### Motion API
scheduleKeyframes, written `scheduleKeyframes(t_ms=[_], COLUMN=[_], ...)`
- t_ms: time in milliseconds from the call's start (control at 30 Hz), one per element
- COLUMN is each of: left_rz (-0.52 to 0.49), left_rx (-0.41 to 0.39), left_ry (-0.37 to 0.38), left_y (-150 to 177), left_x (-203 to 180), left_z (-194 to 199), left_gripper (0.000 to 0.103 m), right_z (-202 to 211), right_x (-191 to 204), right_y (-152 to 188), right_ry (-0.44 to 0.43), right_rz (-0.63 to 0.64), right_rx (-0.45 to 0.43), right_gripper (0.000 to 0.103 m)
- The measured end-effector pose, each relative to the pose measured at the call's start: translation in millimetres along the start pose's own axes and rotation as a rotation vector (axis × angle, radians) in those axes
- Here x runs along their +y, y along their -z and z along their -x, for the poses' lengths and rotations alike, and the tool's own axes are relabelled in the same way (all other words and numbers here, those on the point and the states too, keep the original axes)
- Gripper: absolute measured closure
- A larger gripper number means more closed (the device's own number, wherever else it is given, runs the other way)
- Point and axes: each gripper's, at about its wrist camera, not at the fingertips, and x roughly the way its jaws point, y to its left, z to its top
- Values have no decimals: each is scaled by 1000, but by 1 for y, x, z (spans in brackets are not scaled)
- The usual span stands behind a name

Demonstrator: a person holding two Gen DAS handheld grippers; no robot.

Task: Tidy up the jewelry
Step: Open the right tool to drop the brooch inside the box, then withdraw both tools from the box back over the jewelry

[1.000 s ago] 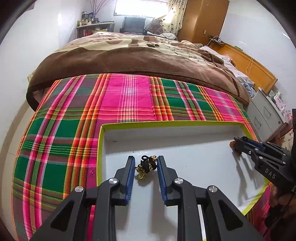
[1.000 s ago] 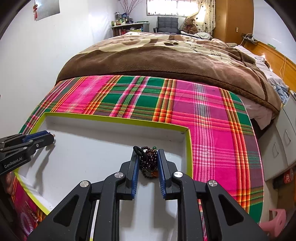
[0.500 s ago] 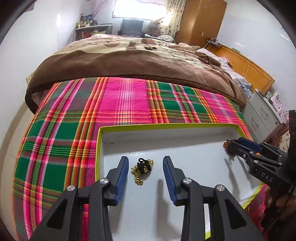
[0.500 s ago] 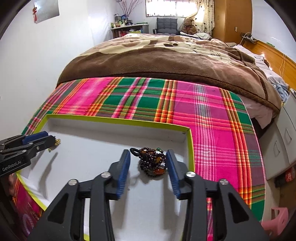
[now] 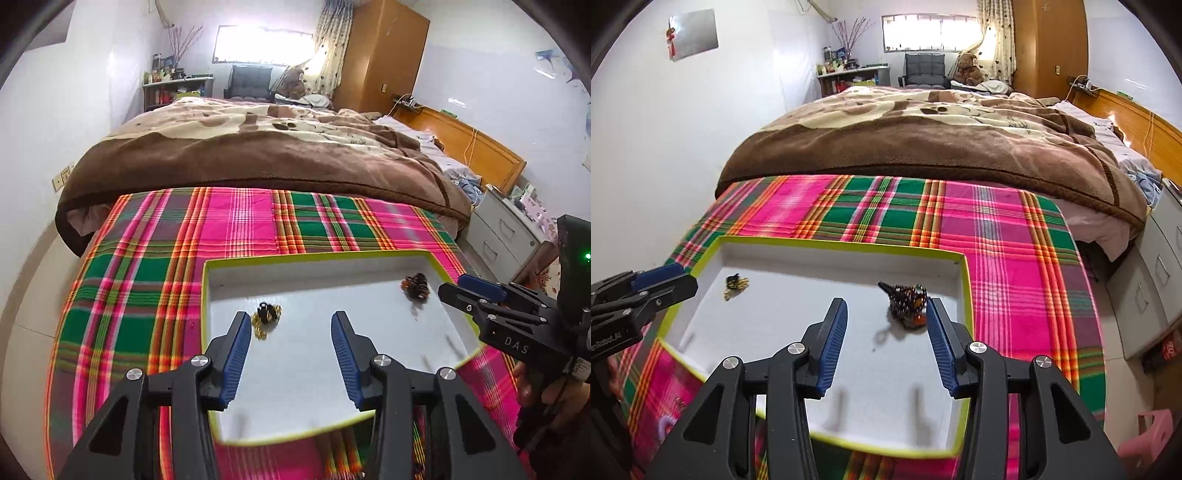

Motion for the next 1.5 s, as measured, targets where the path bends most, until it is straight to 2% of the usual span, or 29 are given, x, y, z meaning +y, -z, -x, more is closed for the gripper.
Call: scheduleKeyframes(t_ms=[333, 467, 833, 1033, 1200, 1300, 1500], left_rz=[6, -41, -8, 13, 42, 56, 79], left_rx=[-40, -50, -44, -33, -26, -15, 17], left_ry=[12, -30, 0, 8, 9, 8, 0], left_y=[35, 53, 95, 111, 119, 125, 139], left_x=[0, -4, 4, 9, 17, 21, 28], left_z=[47, 62, 86, 91, 94, 94, 91], left_gripper=[58, 58, 58, 58, 58, 58, 58], right_z=[49, 61, 89, 94, 92, 89, 84], right_x=[0, 0, -1, 4, 0, 0, 4], right_y=[28, 45, 98, 122, 136, 143, 150], right_ry=[-1, 15, 28, 87, 101, 154, 114], right_rz=[-8, -14, -69, -51, -78, -74, -72], right_rx=[-55, -53, -38, -16, 11, 40, 58], right_gripper=[57, 57, 57, 57, 57, 57, 57])
